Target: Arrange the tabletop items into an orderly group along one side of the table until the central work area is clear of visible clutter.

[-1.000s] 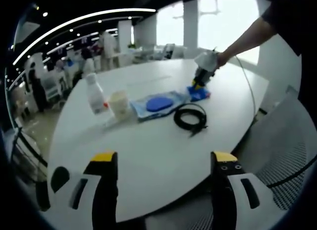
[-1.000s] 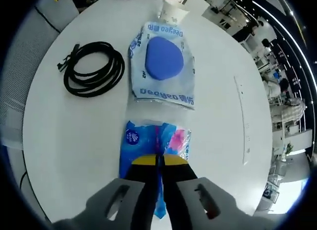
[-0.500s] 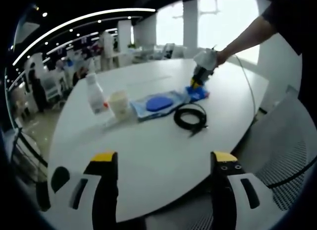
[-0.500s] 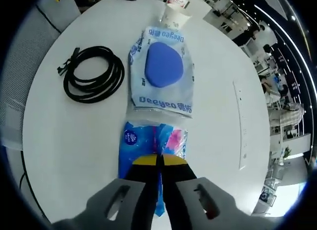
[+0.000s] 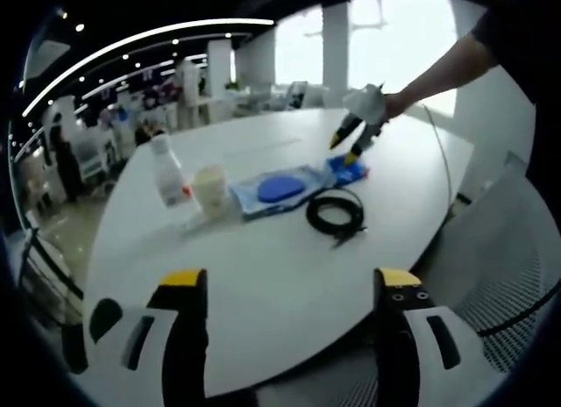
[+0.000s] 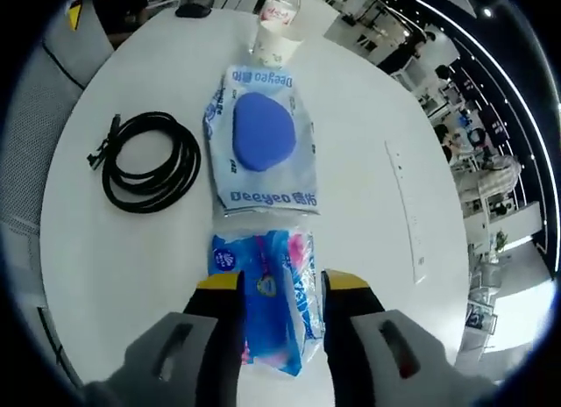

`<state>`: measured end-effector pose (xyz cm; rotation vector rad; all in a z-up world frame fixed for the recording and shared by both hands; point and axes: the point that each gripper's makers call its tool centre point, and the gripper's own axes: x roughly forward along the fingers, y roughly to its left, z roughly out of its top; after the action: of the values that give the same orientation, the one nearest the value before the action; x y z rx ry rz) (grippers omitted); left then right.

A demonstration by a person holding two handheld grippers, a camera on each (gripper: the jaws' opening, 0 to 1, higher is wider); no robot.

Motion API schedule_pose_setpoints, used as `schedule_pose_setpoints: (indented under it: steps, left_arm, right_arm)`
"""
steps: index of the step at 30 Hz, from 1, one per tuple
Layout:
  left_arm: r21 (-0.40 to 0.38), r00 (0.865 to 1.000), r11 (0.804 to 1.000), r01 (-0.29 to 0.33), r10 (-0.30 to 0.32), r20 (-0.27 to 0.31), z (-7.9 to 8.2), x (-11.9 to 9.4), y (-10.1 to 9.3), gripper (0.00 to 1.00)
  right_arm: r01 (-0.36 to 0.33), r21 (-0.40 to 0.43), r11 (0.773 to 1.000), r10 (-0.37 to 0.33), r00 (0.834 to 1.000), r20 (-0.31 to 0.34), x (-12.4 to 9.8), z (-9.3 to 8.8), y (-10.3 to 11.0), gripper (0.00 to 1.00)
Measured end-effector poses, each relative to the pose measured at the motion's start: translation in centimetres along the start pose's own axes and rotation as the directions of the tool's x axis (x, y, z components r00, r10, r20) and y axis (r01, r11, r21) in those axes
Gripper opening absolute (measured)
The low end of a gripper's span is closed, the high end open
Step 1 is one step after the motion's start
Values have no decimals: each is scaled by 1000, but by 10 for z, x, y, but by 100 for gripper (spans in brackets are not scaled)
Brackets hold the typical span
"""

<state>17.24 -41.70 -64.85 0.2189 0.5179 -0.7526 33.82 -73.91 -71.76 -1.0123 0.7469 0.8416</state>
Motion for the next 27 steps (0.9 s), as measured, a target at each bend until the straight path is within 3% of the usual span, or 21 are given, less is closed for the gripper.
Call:
schedule_pose_setpoints:
  steps: [13,21,27]
  left_arm:
    - [13,999,1000,-28,27,45,8,-1,4,92]
    - [18,997,999,-42,41,60,10,-3,7,98]
    - [8,996,999,-48,47,77,13,-4,8,100]
  right_arm:
    - [69,152,986,-74,997,31,-16,8,-6,55]
    - [123,307,944,-139,990,33,-36,7,1,67]
    - [141,422,896,-171,985,33,-45,6,10,87]
